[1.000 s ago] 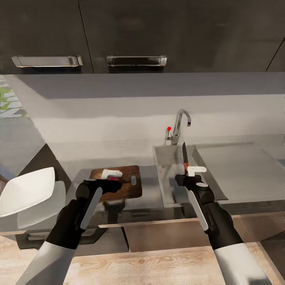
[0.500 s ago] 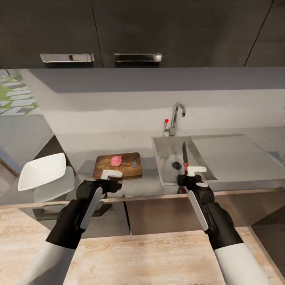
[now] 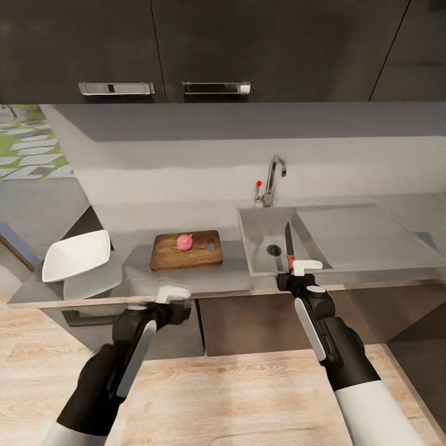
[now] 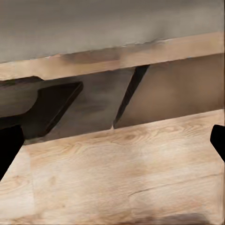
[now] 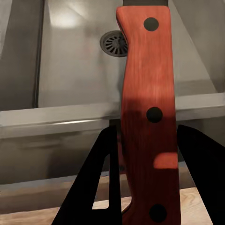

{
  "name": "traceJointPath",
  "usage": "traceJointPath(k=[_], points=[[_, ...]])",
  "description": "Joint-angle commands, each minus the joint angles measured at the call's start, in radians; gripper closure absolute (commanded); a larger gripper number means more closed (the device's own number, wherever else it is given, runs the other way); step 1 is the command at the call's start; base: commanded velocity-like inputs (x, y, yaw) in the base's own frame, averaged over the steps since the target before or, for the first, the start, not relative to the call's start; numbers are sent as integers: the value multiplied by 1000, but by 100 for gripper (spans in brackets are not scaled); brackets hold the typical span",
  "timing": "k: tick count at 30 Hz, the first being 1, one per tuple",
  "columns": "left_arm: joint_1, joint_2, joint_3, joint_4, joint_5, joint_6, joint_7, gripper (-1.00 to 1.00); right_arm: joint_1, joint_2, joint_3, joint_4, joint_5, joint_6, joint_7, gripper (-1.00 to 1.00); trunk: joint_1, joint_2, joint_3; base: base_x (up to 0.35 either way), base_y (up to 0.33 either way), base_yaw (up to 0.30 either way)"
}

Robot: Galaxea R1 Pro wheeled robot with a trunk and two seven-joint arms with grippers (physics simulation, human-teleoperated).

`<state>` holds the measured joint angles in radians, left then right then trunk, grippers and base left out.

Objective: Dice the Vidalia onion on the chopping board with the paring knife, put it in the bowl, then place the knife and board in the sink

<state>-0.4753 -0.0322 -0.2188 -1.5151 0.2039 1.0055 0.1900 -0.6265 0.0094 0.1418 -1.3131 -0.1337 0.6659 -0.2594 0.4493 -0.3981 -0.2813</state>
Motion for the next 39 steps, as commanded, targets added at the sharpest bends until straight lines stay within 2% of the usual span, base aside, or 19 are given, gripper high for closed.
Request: traceJointPath(k=[1,3,4,6,9,11,13,14,17,19,22,25,27,30,32,33,35,39], points=[[29,0,0,-13,10,0,9,-100,-1,0,2,-1,-10,3,-9,100,1,-2,-2,-2,0,0],[89,0,0,-26,9,-27,8,-100,-1,0,1,-1,-10,3,-9,100,1,-2,-2,-1,0,0],[152,2,0,-31,8,-89,8,-100,-1,0,1,-1,-10,3,-9,100,1,-2,-2,0,0,0],[235,15,0,-33,8,-176,8,-100,-1,0,1,-1,-10,3,-9,100,1,-2,-2,0,0,0],[357,58,-1,-34,9,-342,8,-100,-1,0,1,-1,-10,2,-8,100,1,-2,-2,0,0,0],[433,75,-10,-34,9,-447,8,-100,-1,0,2,-1,-10,2,-8,100,1,-2,-2,0,0,0],[498,81,-13,-34,9,-507,8,-100,-1,-1,1,-1,-10,1,-6,100,1,-2,-2,0,0,0],[547,84,-13,-34,8,-562,7,-100,-1,-1,1,-1,-10,1,-5,100,1,-2,-2,0,0,0],[641,88,-14,-34,6,-707,7,-100,-1,-2,1,-1,-11,-1,-4,100,1,-2,-2,0,0,0],[723,111,-14,-33,5,-801,8,-100,-1,-2,1,-2,-12,-1,-3,100,1,-2,-2,0,0,0],[820,162,-15,-32,4,-936,8,-100,-1,-3,3,-2,-13,-2,0,100,1,-2,-2,0,0,0],[869,190,-15,-15,6,-1035,11,-100,-1,-3,6,-18,-11,-13,1,100,1,-2,-2,0,0,0],[876,195,-15,-1,7,-1052,12,-100,-1,-5,11,-41,-9,-30,1,100,1,-2,-2,0,0,0],[880,197,-15,19,7,-1063,14,-100,-1,-7,45,-66,9,-45,-1,100,1,-2,-2,0,0,0],[881,197,-15,38,6,-1068,15,-100,-1,-9,82,-83,52,-50,-3,100,1,-2,-2,0,0,0],[882,197,-14,51,6,-1070,15,-100,-1,-7,99,-99,96,-53,-4,100,1,-2,-2,0,0,0],[882,195,-14,83,7,-1072,16,-100,-1,-1,112,-129,157,-54,-6,100,1,-2,-2,0,0,0],[882,191,-12,123,9,-1075,17,-100,-1,3,117,-160,184,-57,-6,100,1,-2,-1,0,0,0]])
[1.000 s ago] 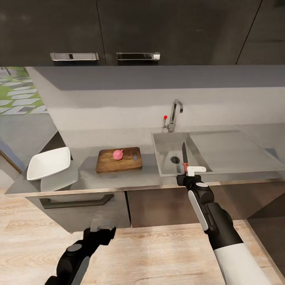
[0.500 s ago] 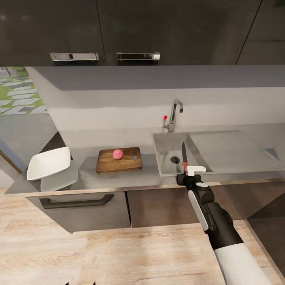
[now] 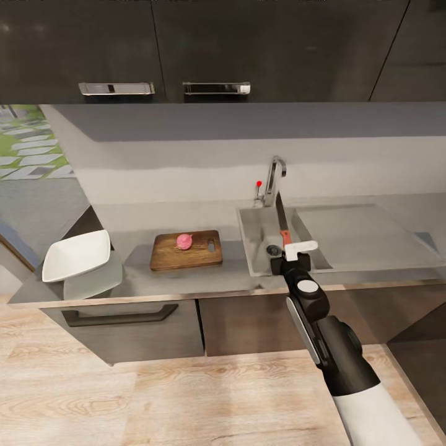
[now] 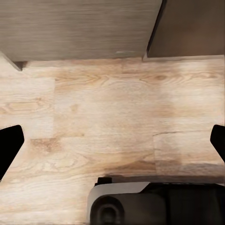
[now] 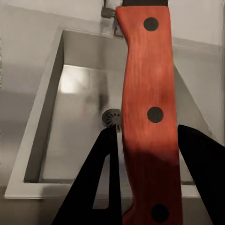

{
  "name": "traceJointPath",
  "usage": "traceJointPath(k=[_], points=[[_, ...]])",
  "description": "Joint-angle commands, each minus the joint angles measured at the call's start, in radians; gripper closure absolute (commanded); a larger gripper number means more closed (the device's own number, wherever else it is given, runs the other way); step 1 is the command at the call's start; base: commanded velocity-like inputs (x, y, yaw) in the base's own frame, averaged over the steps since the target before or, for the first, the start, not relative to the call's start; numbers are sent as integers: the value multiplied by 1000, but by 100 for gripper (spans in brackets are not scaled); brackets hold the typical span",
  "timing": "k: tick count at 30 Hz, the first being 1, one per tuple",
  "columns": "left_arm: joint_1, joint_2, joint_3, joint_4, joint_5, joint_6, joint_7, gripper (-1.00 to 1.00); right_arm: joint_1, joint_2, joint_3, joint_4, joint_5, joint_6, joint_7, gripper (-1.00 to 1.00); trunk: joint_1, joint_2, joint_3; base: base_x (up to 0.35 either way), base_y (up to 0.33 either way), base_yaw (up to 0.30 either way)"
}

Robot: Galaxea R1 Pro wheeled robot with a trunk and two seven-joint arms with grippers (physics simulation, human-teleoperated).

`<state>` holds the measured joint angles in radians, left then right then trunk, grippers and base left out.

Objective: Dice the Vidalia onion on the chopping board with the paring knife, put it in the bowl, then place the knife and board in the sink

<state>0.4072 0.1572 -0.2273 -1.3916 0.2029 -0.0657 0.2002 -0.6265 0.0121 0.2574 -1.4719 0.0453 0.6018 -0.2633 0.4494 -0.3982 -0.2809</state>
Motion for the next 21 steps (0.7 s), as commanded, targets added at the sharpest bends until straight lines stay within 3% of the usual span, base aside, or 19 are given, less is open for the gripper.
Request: traceJointPath(k=[1,5,10,13,16,21], points=[[0,1,-3,6,10,-4,7,-100,-1,1,2,-5,7,5,-2,100,1,-2,-1,0,0,0],[-1,0,3,23,11,-4,8,-100,-1,2,4,-10,9,-6,-2,100,1,-2,4,0,0,0],[-1,-1,79,119,13,-5,7,-100,-1,6,5,-10,8,-12,-2,100,1,-2,12,0,0,0],[-1,-2,103,178,13,-6,6,-100,-1,7,4,-10,7,-13,-2,100,1,-2,16,0,0,0],[-1,-2,114,272,14,-28,4,-100,-1,7,4,-10,7,-13,-2,100,1,-2,21,0,0,0],[-1,-20,117,313,15,-82,4,-100,-1,6,3,-10,7,-13,-2,100,1,-2,29,0,0,0]])
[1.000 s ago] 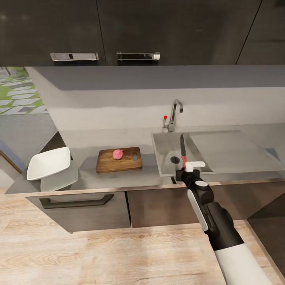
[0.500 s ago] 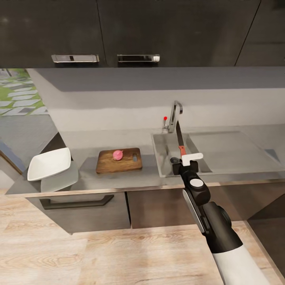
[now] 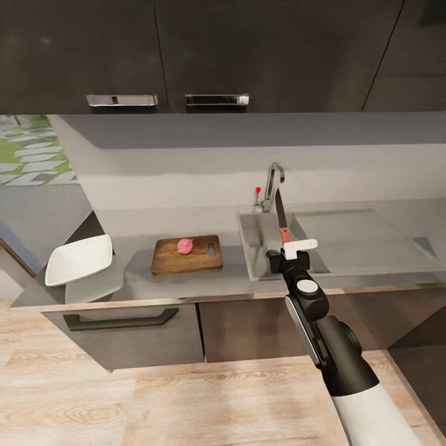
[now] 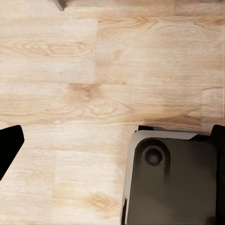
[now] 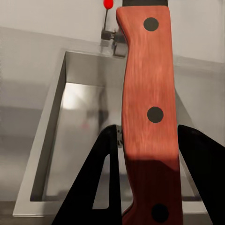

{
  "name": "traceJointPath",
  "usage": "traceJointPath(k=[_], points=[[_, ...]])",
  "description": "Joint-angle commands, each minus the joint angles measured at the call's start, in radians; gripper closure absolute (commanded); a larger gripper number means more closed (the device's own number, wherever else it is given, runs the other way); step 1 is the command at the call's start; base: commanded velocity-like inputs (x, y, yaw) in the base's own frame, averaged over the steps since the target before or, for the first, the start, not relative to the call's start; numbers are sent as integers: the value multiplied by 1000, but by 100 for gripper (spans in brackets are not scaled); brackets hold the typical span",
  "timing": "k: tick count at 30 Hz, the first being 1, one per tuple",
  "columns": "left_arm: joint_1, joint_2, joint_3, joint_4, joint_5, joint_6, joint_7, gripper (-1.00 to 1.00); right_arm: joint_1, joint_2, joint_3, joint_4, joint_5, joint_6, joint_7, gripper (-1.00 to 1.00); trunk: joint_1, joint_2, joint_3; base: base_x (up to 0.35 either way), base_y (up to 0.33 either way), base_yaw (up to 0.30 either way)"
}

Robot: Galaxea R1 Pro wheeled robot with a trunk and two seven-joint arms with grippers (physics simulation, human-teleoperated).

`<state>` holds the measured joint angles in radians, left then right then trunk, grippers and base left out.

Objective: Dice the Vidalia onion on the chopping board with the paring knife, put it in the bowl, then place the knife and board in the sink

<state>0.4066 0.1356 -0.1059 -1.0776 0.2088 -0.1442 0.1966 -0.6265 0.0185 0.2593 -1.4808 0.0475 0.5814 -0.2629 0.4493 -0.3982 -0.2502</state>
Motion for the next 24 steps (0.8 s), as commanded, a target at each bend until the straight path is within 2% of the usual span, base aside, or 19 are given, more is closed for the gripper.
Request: traceJointPath(k=[1,9,19,24], points=[[0,-2,-5,2,9,-7,7,-100,-1,0,1,-1,5,8,-2,100,1,-2,0,0,0,0],[0,-15,-6,10,10,-11,3,-100,-1,-1,1,3,4,7,1,100,1,-2,13,0,0,0],[-1,-14,-5,77,11,-11,0,-100,-1,1,0,0,6,6,-4,100,1,-2,28,0,0,0],[-3,-14,-6,84,11,-11,0,-100,-1,1,0,0,4,6,-4,100,1,-2,36,0,0,0]])
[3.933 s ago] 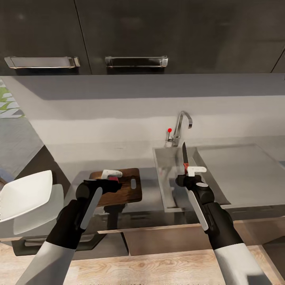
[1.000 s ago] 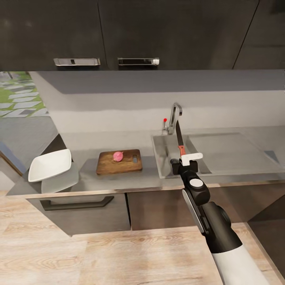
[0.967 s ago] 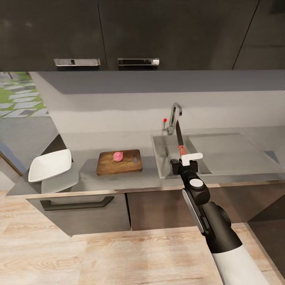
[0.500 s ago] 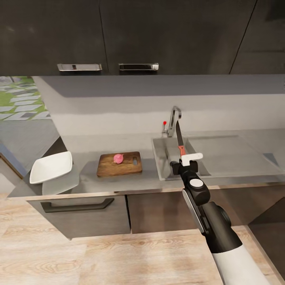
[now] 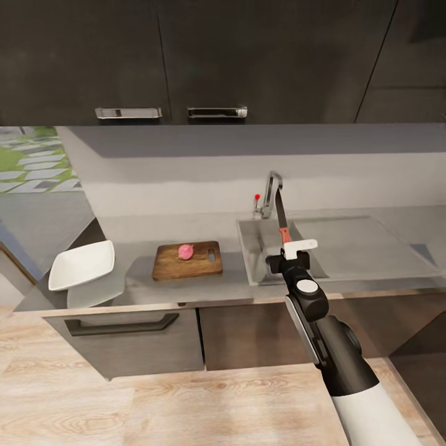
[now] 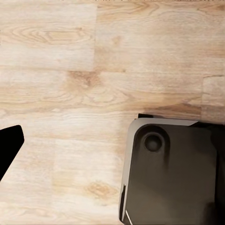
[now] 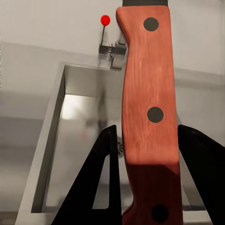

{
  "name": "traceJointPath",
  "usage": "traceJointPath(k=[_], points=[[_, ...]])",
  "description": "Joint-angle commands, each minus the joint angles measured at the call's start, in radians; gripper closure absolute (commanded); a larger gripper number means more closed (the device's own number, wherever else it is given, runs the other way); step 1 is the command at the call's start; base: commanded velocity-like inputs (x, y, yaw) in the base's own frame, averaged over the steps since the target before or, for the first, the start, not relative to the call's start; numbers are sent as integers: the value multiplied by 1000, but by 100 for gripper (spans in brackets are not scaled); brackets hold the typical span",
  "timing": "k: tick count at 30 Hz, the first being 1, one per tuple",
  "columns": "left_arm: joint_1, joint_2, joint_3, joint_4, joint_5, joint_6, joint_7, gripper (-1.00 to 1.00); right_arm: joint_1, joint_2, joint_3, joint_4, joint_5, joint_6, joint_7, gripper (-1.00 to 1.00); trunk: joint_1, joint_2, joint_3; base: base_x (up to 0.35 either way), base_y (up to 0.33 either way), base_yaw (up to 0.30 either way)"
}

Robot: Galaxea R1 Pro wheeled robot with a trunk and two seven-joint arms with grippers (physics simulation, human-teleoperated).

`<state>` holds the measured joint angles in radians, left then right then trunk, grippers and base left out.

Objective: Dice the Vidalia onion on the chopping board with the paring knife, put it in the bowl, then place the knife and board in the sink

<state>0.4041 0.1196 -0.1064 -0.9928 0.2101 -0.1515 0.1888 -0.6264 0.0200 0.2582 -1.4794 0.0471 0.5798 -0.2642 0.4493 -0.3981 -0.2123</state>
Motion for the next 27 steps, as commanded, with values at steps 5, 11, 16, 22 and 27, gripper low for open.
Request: traceJointPath(k=[5,11,16,22,27], points=[[-1,0,-5,0,9,-3,9,-100,-1,0,2,-2,5,8,-2,100,1,-2,6,0,0,0],[-1,0,-6,2,9,-3,8,-100,-1,0,3,-2,4,8,-2,100,1,-2,16,0,0,0],[-1,0,-6,8,10,-3,8,-100,-1,0,3,-1,4,8,-1,100,1,-2,24,0,0,0],[-1,-22,-6,-17,8,-4,8,-100,-1,-3,1,-1,5,8,3,100,1,-2,33,0,0,0],[-2,-26,-6,-28,4,-3,9,-100,-1,-3,1,0,4,5,3,100,1,-2,41,0,0,0]])
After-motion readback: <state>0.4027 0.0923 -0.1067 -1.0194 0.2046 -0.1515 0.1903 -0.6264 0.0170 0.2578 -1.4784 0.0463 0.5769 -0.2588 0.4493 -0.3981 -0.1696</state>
